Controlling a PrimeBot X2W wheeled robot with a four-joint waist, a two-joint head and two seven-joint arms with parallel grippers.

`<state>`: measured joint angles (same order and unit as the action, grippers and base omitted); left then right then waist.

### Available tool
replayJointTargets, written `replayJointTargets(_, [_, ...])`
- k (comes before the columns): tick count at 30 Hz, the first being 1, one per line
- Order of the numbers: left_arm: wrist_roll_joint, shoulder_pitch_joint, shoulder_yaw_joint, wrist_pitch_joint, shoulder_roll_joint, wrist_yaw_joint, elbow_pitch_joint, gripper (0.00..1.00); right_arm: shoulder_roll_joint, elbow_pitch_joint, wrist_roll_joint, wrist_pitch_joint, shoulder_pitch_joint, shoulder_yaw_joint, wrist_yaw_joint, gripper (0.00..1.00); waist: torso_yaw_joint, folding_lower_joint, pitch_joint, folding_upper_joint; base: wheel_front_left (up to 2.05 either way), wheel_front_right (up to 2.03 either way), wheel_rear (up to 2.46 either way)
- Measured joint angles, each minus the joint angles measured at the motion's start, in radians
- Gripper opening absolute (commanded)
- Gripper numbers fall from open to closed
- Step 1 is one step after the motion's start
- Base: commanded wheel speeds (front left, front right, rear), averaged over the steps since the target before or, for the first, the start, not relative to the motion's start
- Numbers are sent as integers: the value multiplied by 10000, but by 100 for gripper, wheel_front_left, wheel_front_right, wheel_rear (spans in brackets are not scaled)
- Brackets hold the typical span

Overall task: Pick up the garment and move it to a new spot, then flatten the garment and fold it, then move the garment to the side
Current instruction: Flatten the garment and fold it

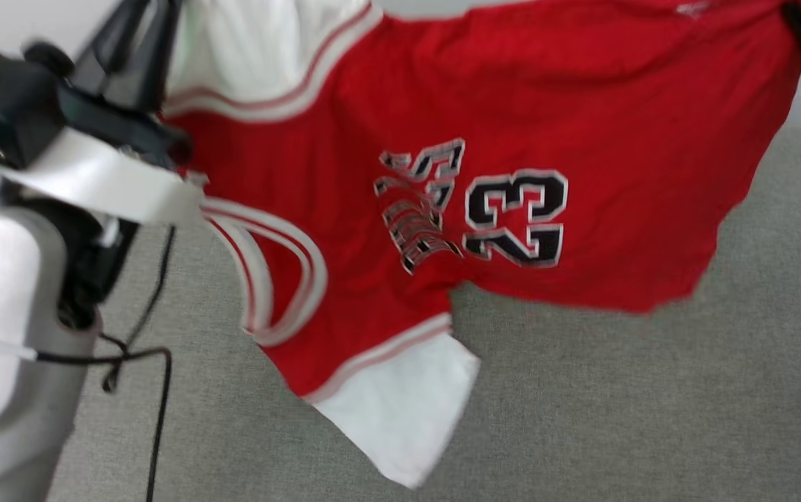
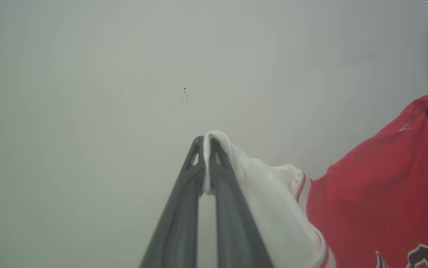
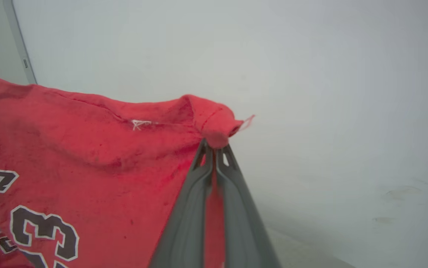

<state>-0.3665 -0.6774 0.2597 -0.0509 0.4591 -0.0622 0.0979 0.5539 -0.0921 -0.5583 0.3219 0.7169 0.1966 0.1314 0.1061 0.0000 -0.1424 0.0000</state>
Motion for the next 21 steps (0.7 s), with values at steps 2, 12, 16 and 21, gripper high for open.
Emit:
replayJointTargets(2, [-4, -701, -23, 146, 81, -88, -25, 0, -128, 174, 173, 38, 283, -330, 0, 0, -22, 0, -148, 0, 0, 0, 0])
replayJointTargets(12, [-121, -3916, 339, 550, 63, -485, -871, 0, -562, 619, 940, 673, 2570, -909, 0, 0, -1, 1, -1402, 0, 0, 0, 0])
replayJointTargets(16, [-245, -5497, 483, 537, 79, -583, -1582, 0, -642, 167, 1383, 855, 4196, -901, 0, 0, 13, 1, -2197, 0, 0, 0, 0])
replayJointTargets(21, [-418, -7770, 846, 201, 173, -646, -3145, 0, -780, -1037, 2002, 723, 6380, -688, 0, 0, 18, 2, -3268, 0, 0, 0, 0])
